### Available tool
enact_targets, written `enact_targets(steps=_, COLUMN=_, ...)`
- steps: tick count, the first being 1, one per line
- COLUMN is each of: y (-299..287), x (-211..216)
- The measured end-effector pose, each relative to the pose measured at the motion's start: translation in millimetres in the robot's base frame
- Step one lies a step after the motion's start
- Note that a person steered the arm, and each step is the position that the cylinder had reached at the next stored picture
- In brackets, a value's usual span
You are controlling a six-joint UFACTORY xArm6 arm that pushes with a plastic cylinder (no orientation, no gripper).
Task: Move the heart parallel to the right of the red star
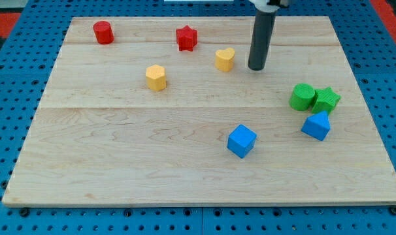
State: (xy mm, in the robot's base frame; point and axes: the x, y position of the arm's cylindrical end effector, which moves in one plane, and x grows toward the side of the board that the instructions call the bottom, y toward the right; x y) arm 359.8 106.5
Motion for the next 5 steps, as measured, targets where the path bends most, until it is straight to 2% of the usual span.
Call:
enact_targets(steps=1, y=-35.0, x=27.8)
enact_targets(steps=2, y=-121.1, x=5.9)
enact_targets(steps=4, y=-4.2, x=-67.1)
enact_targets(steps=5, y=5.7, x=-63.5)
